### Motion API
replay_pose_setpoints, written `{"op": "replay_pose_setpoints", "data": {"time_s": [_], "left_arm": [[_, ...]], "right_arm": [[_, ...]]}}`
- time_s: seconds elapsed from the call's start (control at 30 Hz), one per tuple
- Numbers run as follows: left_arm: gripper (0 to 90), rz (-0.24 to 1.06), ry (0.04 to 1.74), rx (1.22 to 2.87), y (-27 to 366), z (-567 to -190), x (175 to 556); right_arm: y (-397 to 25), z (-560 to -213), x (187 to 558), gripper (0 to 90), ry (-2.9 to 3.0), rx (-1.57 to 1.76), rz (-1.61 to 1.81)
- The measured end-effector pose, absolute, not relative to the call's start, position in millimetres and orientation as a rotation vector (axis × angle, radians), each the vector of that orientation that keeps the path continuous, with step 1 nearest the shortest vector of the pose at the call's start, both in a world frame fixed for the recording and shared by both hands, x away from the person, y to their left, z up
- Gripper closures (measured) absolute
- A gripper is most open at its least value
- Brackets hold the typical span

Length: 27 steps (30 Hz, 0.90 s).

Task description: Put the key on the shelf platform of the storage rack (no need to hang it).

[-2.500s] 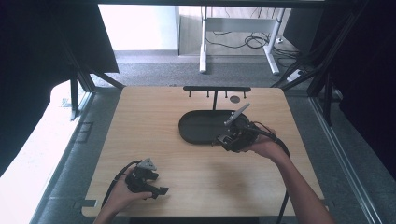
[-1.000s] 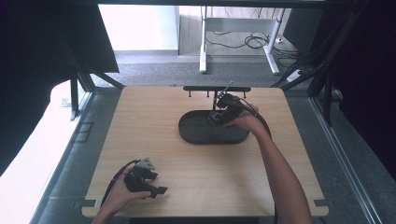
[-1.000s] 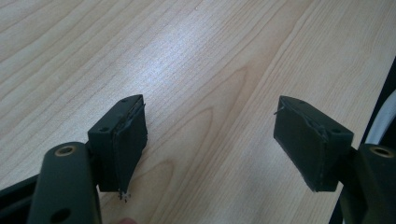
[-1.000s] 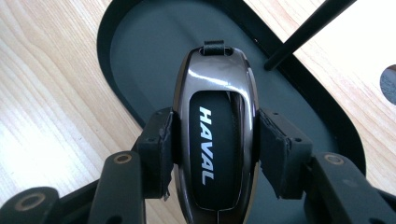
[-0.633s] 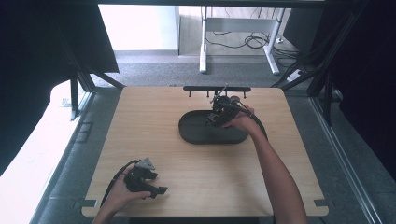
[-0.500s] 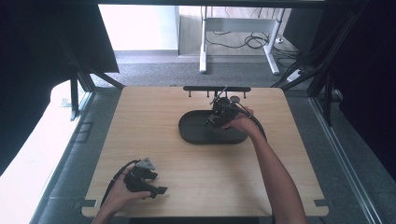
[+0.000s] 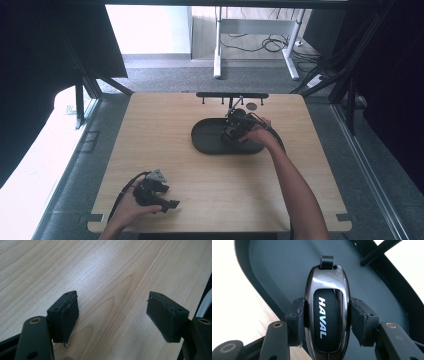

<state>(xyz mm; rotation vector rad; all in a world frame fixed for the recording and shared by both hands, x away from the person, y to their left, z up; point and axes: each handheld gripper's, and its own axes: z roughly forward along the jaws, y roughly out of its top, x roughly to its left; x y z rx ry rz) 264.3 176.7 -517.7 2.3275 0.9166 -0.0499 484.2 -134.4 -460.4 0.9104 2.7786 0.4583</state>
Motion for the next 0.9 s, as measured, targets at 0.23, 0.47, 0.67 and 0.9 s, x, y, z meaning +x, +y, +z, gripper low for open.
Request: {"op": "replay_pose_setpoints", "data": {"time_s": [0.23,0.47,0.67,0.9], "left_arm": [[26.1,-0.053,0.914,2.333,175.5,-518.5,264.3],[26.0,-0.062,0.907,2.346,172.2,-520.3,264.0],[26.1,-0.06,0.908,2.34,172.7,-520.2,264.0],[26.1,-0.062,0.909,2.349,171.7,-520.6,264.0]], "right_arm": [[-140.1,-468.8,489.4,49.4,2.776,0.918,0.415],[-142.8,-479.8,491.0,49.3,2.777,0.882,0.353],[-144.2,-488.0,491.1,49.2,2.779,0.892,0.313],[-143.7,-495.2,490.9,49.0,2.782,0.883,0.281]]}}
